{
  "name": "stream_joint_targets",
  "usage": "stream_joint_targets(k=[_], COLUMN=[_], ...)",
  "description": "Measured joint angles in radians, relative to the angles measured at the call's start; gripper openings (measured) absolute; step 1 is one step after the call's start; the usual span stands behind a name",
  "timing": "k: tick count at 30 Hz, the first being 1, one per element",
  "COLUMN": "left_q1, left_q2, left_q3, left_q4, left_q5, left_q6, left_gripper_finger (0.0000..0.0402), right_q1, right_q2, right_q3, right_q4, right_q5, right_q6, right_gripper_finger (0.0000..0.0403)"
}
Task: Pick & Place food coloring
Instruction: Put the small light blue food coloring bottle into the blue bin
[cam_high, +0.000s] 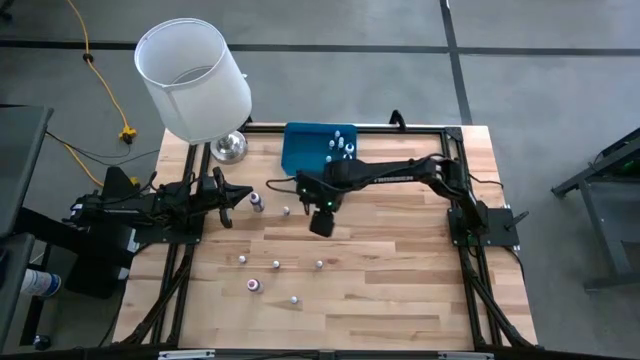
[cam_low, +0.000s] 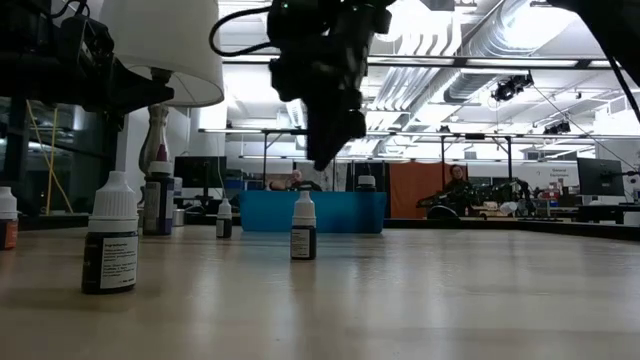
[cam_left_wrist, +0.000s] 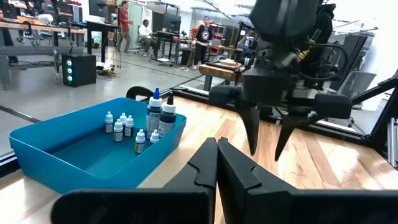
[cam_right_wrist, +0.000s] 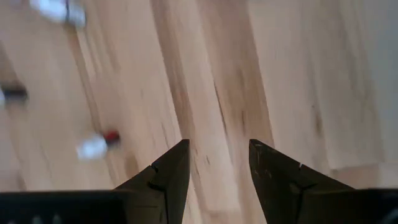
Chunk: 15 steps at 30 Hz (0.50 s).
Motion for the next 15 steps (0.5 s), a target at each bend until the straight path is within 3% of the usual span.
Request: stream_joint_targets(k=[7, 11, 15], left_q1=[0.0, 0.0, 0.0], left_q2=[0.0, 0.0, 0.0], left_q3=[0.0, 0.0, 0.0], left_q4=[0.0, 0.0, 0.0], left_q5=[0.0, 0.0, 0.0], left_q6=[0.0, 0.0, 0.0], left_gripper_finger=[0.0, 0.0, 0.0], right_q1=[-0.003, -0.009, -0.009], right_q2=[0.065, 0.149, 0.226], right_q3=[0.055, 0.172, 0.288], right_q4=[0.08, 0.057, 0.021], right_q5=[-0.007, -0.047, -0.004], right_q6=[0.17, 0.137, -0.005], right_gripper_finger=[0.0154, 0.0154, 0.0154])
